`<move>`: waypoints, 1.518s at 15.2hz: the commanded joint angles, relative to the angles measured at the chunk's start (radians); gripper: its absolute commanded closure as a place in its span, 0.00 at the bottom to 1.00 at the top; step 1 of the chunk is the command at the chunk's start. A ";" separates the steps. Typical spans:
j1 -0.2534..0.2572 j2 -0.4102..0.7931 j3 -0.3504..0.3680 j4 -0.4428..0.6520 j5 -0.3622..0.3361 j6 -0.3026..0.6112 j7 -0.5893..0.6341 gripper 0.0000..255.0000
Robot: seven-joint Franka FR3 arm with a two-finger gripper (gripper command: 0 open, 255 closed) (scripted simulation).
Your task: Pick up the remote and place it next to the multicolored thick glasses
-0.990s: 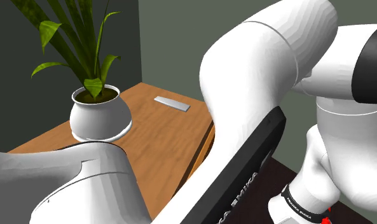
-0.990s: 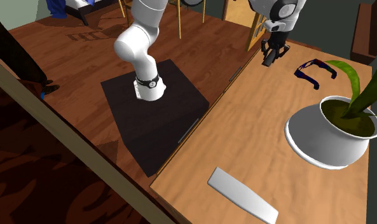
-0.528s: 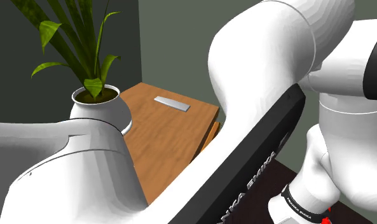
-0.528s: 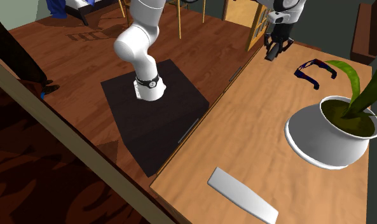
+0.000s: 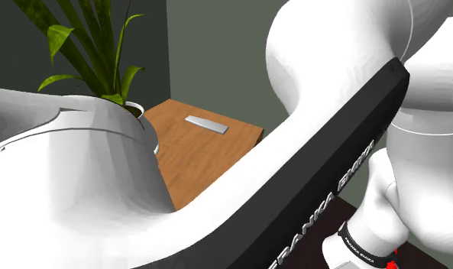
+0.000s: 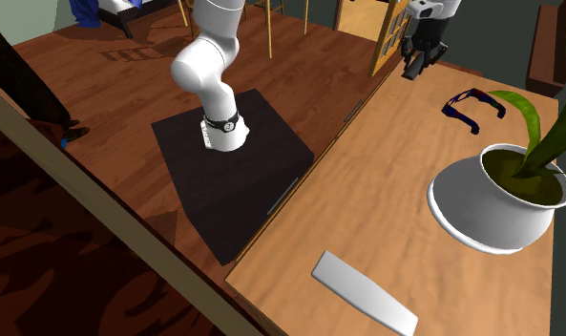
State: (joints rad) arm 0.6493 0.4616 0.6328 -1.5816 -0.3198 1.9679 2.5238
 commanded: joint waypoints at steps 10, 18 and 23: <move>-0.183 -0.134 -0.010 -0.136 0.086 0.036 -0.194 1.00; -0.278 -0.169 -0.040 -0.216 0.113 0.095 -0.313 1.00; -0.272 -0.142 -0.048 -0.251 0.092 0.153 -0.299 1.00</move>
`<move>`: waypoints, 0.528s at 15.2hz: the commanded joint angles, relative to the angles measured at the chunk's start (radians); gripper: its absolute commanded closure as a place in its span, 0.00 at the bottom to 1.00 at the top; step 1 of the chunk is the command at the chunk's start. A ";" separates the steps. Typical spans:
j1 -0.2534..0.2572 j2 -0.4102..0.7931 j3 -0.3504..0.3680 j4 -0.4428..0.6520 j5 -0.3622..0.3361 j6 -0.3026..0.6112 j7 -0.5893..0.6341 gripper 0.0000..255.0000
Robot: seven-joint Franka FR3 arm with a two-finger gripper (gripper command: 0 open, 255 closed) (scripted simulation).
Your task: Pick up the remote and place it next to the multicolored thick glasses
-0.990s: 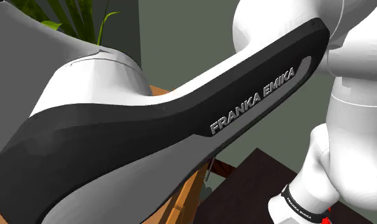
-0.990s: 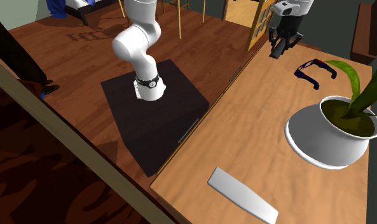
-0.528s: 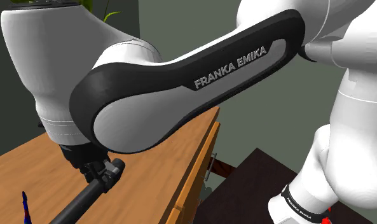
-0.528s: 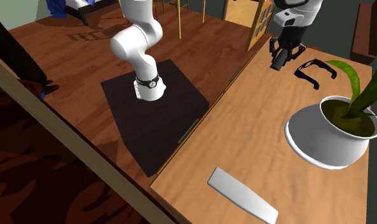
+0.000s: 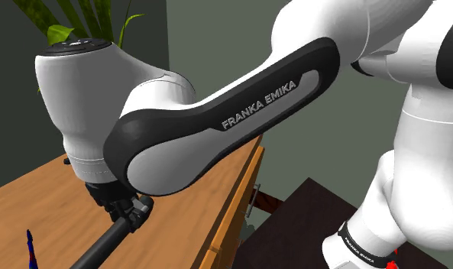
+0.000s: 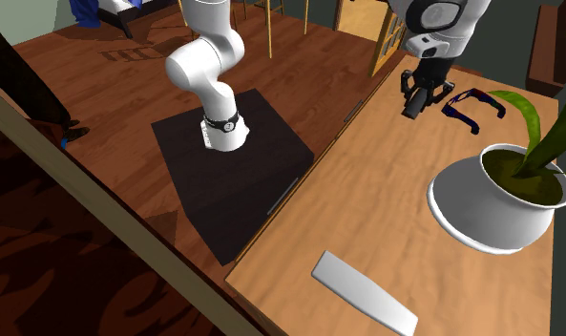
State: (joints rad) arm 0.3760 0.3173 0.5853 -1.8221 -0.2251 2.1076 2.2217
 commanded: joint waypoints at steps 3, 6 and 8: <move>0.005 0.021 -0.007 -0.028 -0.018 0.046 0.013 1.00; 0.010 0.041 -0.014 -0.044 -0.033 0.079 0.024 1.00; 0.014 0.055 -0.020 -0.054 -0.044 0.100 0.031 1.00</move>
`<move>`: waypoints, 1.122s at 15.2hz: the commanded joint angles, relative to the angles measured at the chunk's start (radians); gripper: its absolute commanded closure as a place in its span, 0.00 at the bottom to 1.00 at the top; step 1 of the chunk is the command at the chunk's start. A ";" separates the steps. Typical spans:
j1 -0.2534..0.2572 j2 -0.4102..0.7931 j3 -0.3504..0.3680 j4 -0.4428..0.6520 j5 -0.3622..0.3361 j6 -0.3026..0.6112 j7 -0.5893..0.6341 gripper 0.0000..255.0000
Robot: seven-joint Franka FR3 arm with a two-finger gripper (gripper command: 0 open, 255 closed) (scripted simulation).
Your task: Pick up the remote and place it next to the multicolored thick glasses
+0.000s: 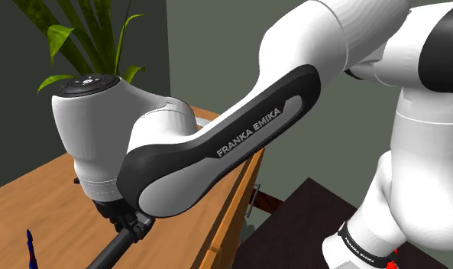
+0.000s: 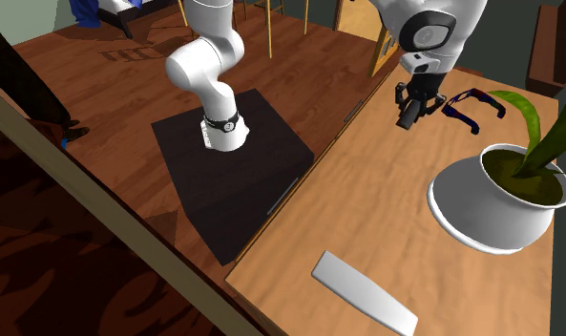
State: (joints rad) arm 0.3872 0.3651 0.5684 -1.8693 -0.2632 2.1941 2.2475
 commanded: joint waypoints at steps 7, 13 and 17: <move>0.010 0.032 -0.012 -0.020 -0.026 0.048 0.018 1.00; 0.010 0.032 -0.012 -0.020 -0.026 0.048 0.018 0.00; 0.010 0.032 -0.012 -0.020 -0.026 0.048 0.018 0.00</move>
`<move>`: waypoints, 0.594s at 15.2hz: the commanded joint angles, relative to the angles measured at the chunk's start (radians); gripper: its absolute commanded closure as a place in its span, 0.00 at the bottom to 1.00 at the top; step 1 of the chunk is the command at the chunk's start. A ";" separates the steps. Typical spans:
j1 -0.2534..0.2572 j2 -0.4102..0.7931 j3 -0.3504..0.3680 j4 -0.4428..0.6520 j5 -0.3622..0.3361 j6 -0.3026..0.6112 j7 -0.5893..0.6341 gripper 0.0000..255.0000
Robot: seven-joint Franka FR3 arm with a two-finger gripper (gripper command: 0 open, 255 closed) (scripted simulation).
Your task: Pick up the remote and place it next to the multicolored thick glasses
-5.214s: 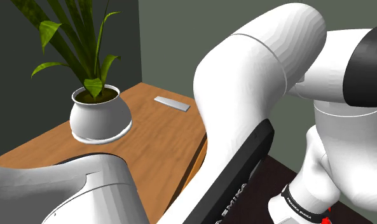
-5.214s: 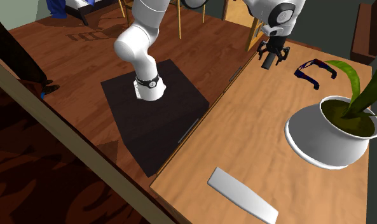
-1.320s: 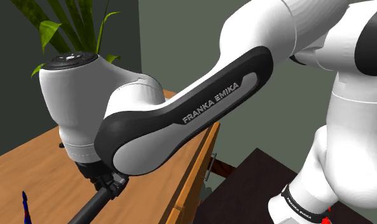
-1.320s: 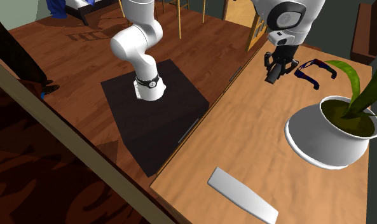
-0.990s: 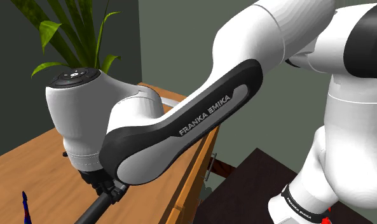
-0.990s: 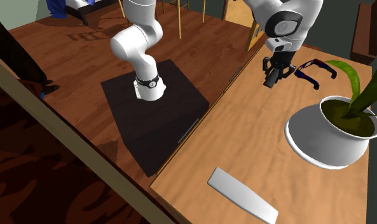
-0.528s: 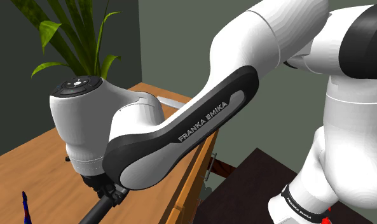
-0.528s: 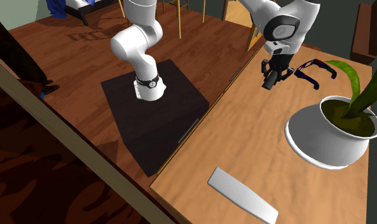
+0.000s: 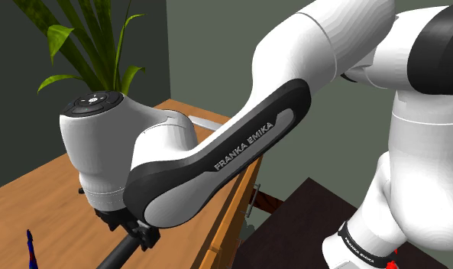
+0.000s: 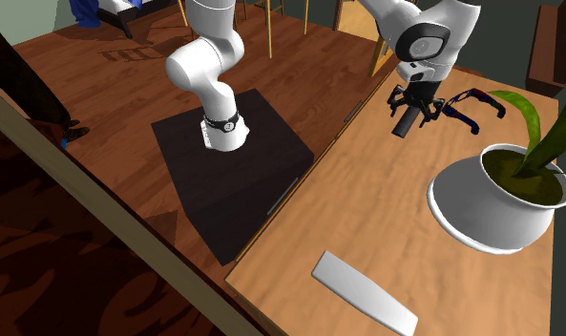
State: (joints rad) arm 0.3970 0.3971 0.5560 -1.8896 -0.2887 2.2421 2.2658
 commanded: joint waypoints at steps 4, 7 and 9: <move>-0.019 -0.071 0.027 0.039 0.053 -0.099 -0.034 0.00; -0.019 -0.071 0.027 0.039 0.054 -0.099 -0.034 0.00; -0.019 -0.071 0.027 0.039 0.054 -0.099 -0.034 0.00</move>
State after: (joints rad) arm 0.3782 0.3268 0.5824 -1.8502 -0.2355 2.1438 2.2319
